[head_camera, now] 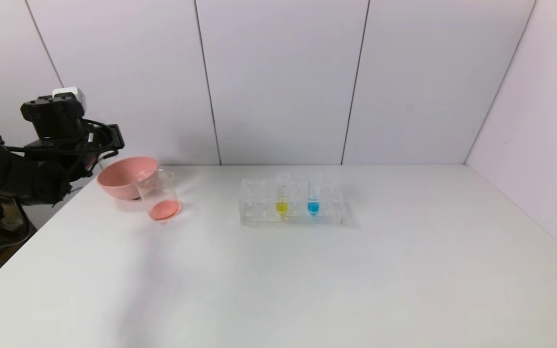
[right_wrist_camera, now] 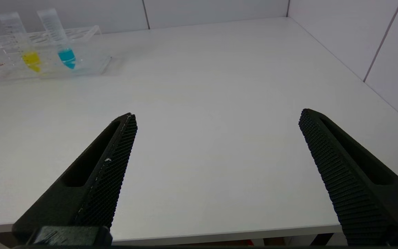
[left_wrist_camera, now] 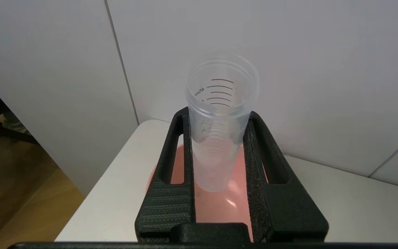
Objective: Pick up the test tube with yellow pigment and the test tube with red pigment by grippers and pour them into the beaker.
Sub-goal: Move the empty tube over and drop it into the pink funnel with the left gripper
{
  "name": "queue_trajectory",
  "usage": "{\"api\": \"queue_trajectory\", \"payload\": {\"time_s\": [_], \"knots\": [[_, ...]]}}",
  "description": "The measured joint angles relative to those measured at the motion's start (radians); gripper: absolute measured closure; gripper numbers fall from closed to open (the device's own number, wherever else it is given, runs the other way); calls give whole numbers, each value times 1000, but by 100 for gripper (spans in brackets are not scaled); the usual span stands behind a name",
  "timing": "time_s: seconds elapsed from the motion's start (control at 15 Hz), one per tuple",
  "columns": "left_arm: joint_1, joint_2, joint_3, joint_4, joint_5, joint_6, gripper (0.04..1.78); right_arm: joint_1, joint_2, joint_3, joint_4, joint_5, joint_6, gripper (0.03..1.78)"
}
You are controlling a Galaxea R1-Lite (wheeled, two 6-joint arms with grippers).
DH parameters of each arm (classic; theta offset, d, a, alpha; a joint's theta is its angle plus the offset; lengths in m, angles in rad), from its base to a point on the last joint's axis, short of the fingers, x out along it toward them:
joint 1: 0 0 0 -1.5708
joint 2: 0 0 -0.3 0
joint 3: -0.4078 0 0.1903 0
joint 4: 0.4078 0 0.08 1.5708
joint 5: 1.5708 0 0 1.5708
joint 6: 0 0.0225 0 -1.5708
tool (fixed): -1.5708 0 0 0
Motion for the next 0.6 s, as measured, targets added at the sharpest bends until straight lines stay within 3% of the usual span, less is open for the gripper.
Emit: {"api": "queue_trajectory", "payload": {"time_s": [0.6], "knots": [[14,177,-69,-50,-24,-62,139,0,0,0,0,0,0,10]]}}
